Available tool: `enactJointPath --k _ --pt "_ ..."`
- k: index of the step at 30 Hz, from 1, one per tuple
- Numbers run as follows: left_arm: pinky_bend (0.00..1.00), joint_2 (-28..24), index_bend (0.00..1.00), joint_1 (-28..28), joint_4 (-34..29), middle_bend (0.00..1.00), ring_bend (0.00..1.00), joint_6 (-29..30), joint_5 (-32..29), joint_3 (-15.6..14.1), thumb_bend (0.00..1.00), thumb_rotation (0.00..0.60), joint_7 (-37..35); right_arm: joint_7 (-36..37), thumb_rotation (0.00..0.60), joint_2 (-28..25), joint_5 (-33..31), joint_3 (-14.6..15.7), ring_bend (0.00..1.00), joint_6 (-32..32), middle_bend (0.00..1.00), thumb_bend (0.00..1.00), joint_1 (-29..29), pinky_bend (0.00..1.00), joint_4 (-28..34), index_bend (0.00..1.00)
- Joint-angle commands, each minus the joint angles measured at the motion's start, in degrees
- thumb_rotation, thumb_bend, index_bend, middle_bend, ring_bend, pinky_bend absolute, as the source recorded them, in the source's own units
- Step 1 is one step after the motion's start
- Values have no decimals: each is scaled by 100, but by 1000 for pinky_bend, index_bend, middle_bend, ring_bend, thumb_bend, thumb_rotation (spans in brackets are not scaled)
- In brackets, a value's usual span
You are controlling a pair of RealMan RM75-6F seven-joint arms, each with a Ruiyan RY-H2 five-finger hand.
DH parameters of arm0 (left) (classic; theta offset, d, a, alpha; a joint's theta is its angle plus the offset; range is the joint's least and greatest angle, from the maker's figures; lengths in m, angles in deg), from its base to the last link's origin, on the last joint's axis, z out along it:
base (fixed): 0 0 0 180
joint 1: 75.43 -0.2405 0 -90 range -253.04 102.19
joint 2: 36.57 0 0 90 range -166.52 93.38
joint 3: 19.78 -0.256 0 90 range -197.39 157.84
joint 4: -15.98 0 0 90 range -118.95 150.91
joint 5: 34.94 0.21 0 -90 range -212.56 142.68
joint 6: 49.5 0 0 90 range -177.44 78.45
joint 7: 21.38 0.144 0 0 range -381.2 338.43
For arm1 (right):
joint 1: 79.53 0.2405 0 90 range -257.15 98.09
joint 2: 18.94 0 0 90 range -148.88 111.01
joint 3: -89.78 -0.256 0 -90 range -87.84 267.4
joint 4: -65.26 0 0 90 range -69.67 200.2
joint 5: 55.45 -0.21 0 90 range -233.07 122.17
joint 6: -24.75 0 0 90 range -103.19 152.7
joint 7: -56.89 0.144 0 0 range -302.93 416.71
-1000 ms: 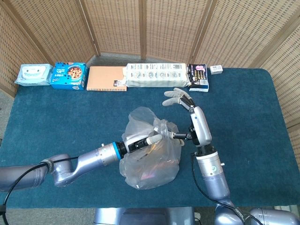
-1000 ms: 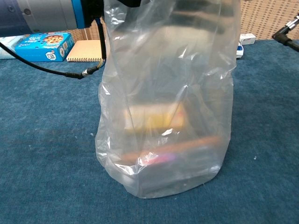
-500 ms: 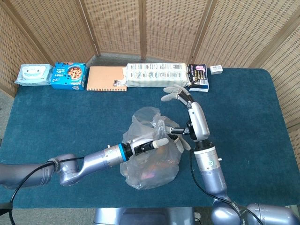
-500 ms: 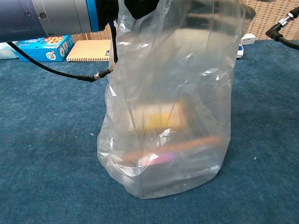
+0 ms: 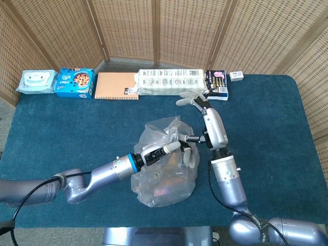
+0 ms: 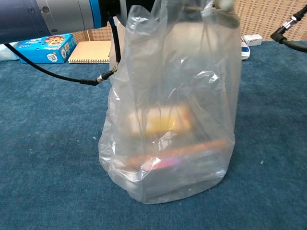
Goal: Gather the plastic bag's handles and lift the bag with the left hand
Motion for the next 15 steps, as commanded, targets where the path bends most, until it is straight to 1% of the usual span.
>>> enactJointPath --k 1,4,9,15 --pt "442 11 646 -56 -26 587 607 -41 -167 46 278 0 -76 -24 600 -42 -41 14 93 -45 204 98 17 90 -50 304" --pt "471 24 665 -95 -39 604 622 -62 -284 96 288 0 -163 -86 598 -108 -68 51 79 -107 189 99 32 84 -137 277" --pt "491 71 698 -132 -56 633 645 -112 -454 192 290 0 -58 -73 600 -301 -98 95 61 -258 169 99 8 72 -119 236" --pt "524 121 727 -243 -82 648 675 -72 -630 337 289 0 -2 23 600 -640 -133 147 54 -441 162 99 -90 70 -98 208"
